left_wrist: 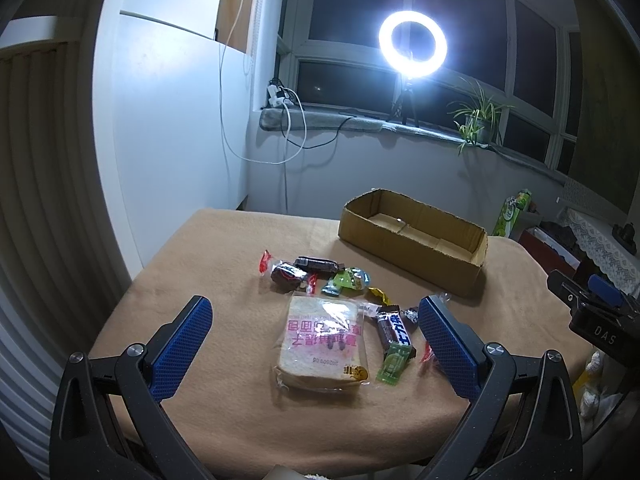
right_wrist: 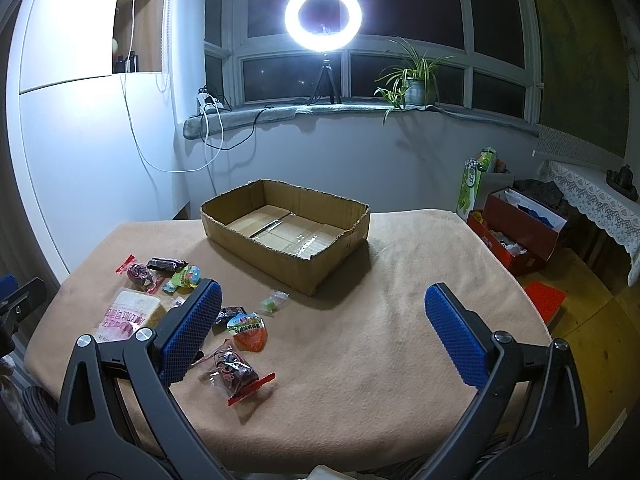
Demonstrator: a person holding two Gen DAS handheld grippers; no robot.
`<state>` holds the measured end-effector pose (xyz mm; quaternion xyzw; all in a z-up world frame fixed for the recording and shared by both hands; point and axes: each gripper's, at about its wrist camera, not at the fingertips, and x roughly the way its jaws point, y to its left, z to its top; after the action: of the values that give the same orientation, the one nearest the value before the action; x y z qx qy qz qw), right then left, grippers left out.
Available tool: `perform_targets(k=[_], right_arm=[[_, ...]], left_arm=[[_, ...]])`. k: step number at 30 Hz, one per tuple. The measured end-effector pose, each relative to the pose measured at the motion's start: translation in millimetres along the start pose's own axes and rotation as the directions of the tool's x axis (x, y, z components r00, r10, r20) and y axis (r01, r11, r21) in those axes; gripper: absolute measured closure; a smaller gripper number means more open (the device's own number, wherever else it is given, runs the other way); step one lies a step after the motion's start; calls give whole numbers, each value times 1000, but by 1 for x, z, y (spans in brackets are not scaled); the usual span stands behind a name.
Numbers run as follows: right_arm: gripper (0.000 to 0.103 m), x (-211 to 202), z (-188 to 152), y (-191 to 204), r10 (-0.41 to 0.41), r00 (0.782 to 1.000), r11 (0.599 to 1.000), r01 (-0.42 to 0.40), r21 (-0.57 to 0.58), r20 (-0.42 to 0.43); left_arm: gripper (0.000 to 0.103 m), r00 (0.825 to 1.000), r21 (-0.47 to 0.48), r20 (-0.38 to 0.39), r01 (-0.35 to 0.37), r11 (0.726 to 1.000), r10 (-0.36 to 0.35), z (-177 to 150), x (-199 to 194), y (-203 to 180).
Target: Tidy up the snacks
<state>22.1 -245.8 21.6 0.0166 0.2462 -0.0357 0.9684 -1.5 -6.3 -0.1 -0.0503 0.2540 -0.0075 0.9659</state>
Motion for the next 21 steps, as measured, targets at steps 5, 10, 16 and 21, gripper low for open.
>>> perform_targets(k=[5,10,16,21], right_arm=[[0,1,-2,0,2,1000,1000,-2,-1,-3],[0,1,-9,1,5,1000,1000,-5,2,-15],[0,7,-18,-7,55,997,998,-55,10,-52],[0,16,-23,-10,112,989,993,-115,-24,-98]], left_arm=[[1,1000,1,-3,3,1000,-3,-1,0,0],[1,1000,0,-8,4,1000,-4,-2,1,1],[1,1000,0,-20,2,1000,-2,-3,4,4],[1,999,9,-48,-4,1000,4,-9,10,9]])
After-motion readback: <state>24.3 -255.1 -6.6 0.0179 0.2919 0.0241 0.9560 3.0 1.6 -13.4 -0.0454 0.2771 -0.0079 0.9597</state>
